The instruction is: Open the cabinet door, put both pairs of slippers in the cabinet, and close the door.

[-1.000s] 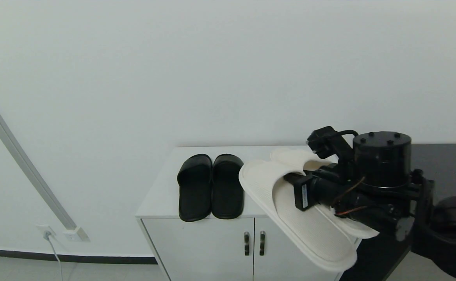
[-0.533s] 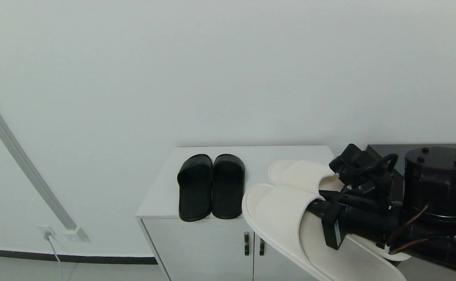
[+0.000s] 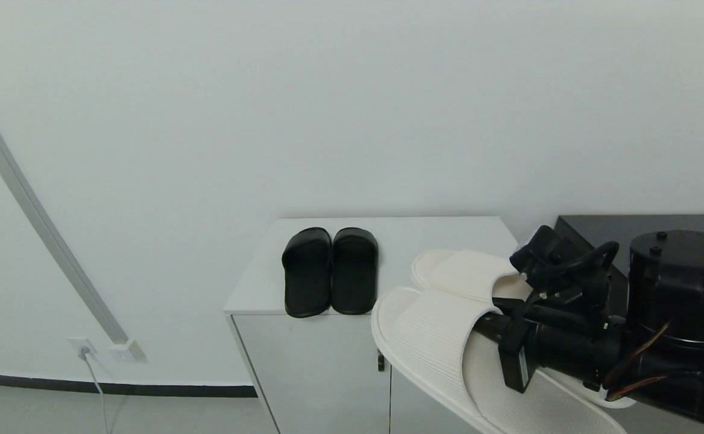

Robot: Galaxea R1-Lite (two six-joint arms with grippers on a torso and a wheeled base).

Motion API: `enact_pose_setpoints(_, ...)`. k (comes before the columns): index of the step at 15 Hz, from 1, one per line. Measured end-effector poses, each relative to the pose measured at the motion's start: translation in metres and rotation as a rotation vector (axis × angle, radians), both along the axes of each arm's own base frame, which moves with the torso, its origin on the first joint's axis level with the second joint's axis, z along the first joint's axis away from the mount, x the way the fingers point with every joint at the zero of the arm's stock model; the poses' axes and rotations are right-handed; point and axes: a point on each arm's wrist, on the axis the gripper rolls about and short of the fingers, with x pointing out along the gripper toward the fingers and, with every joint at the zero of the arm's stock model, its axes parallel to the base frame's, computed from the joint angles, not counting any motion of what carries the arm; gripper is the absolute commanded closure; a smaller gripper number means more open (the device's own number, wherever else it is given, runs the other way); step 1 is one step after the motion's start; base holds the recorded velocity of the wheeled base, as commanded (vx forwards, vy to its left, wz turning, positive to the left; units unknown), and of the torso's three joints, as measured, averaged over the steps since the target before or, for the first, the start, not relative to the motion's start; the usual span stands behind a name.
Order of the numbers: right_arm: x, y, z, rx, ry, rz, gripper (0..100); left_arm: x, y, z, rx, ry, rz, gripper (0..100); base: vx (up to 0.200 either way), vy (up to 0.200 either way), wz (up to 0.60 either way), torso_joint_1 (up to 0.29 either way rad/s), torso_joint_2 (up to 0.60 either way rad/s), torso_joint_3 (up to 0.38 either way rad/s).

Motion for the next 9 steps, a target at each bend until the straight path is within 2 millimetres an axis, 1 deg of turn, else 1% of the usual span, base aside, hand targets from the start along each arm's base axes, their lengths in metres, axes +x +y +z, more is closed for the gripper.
enact_pose_setpoints(1, 0.0002, -0.0001, -0.0005, -0.001, 0.001, -0.001, 100, 0.0000, 0.0000, 0.0000, 0.000, 0.000, 0.000, 100, -0.200, 0.000, 0.00, -0.002, 0.00, 0.002)
enact_pose_setpoints(9, 0.0012, 0.0003, -0.0048, -0.012, 0.013, -0.003, 100, 0.0000, 0.0000, 0.0000, 0.000, 0.000, 0.000, 100, 0.000, 0.000, 0.00, 0.000, 0.00, 0.000)
